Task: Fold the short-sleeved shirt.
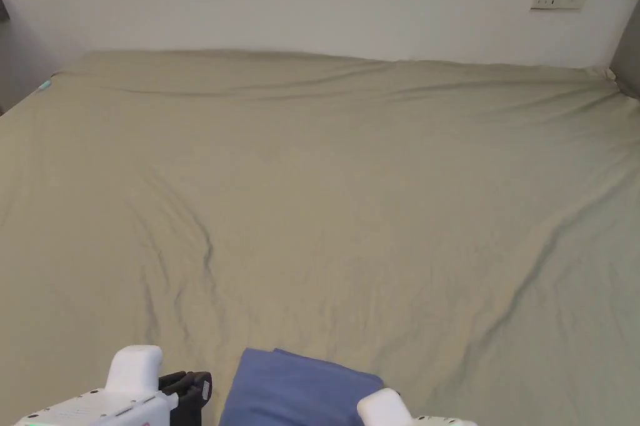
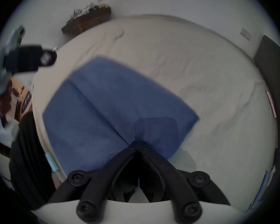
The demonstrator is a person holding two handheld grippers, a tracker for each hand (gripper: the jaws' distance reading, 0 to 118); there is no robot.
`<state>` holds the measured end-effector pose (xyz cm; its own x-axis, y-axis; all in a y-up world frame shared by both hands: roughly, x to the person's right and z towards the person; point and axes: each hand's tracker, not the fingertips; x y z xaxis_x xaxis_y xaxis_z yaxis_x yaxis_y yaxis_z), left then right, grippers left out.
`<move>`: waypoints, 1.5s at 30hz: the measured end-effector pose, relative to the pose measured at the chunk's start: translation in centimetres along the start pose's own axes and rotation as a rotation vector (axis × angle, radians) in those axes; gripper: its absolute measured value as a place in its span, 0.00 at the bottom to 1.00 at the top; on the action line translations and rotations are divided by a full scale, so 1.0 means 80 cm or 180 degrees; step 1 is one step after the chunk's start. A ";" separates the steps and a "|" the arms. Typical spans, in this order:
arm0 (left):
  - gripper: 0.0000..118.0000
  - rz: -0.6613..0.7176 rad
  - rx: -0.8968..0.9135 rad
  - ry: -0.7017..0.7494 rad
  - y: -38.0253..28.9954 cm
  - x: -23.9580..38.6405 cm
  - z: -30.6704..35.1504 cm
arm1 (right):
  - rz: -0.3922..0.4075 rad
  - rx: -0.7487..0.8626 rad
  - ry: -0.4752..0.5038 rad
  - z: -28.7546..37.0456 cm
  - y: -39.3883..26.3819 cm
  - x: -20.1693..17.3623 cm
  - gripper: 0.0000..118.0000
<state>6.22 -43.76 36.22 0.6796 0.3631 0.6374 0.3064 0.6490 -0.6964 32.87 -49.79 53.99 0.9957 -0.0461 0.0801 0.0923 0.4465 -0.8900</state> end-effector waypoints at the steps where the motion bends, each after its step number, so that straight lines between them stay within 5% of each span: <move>1: 0.25 0.0152 -0.0047 -0.0100 0.002 -0.010 -0.002 | -0.0016 0.0108 -0.0025 -0.002 -0.003 0.001 0.01; 2: 0.47 0.0279 -0.0162 -0.0212 0.004 -0.019 -0.006 | -0.0037 0.0192 -0.0003 0.006 0.001 0.006 0.01; 3: 0.82 0.0402 -0.0288 -0.0381 0.007 -0.029 -0.013 | -0.0097 0.0117 0.0072 0.009 0.004 0.011 0.01; 4: 0.99 0.0496 -0.0442 -0.0526 0.009 -0.038 -0.024 | -0.0179 0.0052 0.0160 0.009 0.008 0.016 0.01; 5: 1.00 0.0601 -0.0597 -0.0670 0.008 -0.046 -0.035 | -0.0196 0.0027 0.0207 0.007 0.010 0.020 0.01; 16: 0.93 0.2359 -0.1307 -0.2186 -0.032 -0.025 -0.152 | -0.0126 0.0061 0.0282 0.007 0.007 0.026 0.01; 17: 0.83 0.2320 -0.1343 -0.2155 -0.034 -0.018 -0.154 | -0.0131 0.0067 0.0282 0.007 0.007 0.027 0.01; 18: 0.44 0.2166 -0.1411 -0.1992 -0.035 -0.013 -0.147 | -0.0138 0.0072 0.0280 0.007 0.007 0.027 0.01; 19: 0.28 0.1829 -0.1546 -0.1526 -0.038 0.000 -0.149 | -0.0142 0.0078 0.0281 0.007 0.007 0.027 0.01; 22: 0.27 0.2012 -0.1493 -0.1644 -0.039 -0.019 -0.157 | -0.0133 0.0100 0.0274 0.011 0.006 0.028 0.02; 25: 0.27 0.1630 -0.1413 -0.1375 -0.030 -0.002 -0.142 | -0.0169 0.0161 0.0278 0.024 0.009 0.035 0.02; 39: 0.27 0.0035 -0.1080 -0.0203 0.011 0.050 -0.059 | -0.0130 0.1962 -0.1022 0.258 0.091 0.045 0.02; 45: 0.27 0.0198 -0.0980 0.0039 0.012 0.030 -0.035 | -0.0185 0.2380 -0.1357 0.299 0.101 0.004 0.02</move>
<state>10.05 -44.12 36.15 0.7109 0.3864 0.5877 0.4500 0.3922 -0.8023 34.10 -24.86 57.54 0.8924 0.1854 0.4113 -0.0267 0.9318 -0.3621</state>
